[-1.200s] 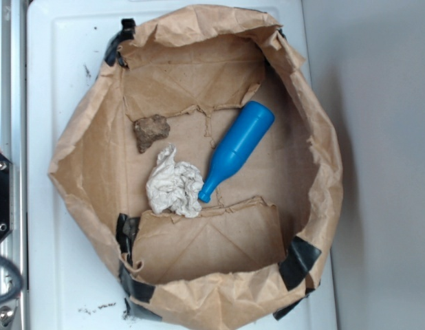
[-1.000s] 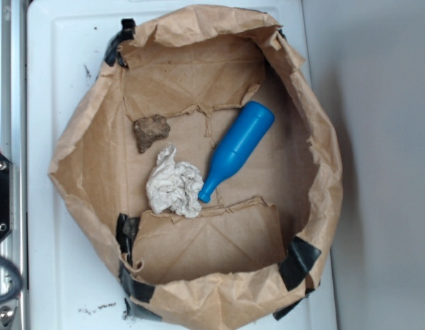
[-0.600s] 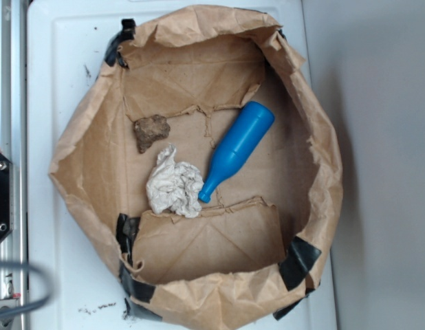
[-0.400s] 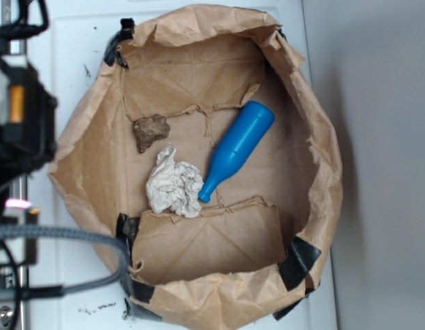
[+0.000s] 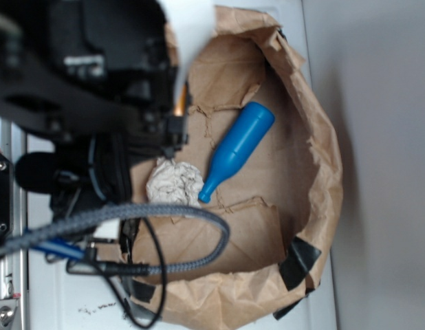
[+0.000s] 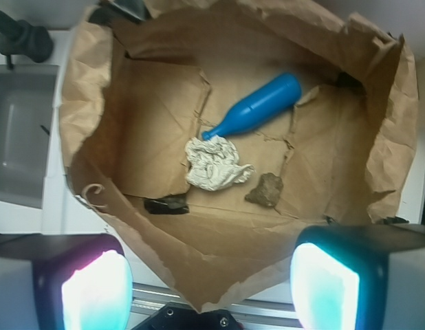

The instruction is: Grab the rock.

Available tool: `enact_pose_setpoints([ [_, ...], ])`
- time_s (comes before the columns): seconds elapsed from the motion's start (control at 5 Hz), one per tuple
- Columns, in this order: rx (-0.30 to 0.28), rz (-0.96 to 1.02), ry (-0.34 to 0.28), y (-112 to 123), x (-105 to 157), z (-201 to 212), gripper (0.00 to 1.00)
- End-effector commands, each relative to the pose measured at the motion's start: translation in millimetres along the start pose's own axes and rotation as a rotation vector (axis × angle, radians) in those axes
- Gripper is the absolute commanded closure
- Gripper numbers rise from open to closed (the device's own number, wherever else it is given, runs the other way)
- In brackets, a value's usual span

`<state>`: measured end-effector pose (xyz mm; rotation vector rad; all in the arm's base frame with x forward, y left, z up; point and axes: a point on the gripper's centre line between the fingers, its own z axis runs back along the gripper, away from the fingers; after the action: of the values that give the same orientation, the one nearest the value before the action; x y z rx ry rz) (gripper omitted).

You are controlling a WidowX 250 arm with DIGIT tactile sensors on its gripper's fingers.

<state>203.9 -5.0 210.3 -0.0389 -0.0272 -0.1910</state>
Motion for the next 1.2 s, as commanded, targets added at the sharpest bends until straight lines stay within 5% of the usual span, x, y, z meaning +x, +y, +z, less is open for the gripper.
enact_pose_setpoints([
  [0.0,-0.018,-0.11,0.006,27,20,-38,0.0],
  [0.4,0.028,-0.23,-0.019,39,23,-93,0.0],
  [1.0,0.057,-0.229,0.112,87,35,-167,0.0],
])
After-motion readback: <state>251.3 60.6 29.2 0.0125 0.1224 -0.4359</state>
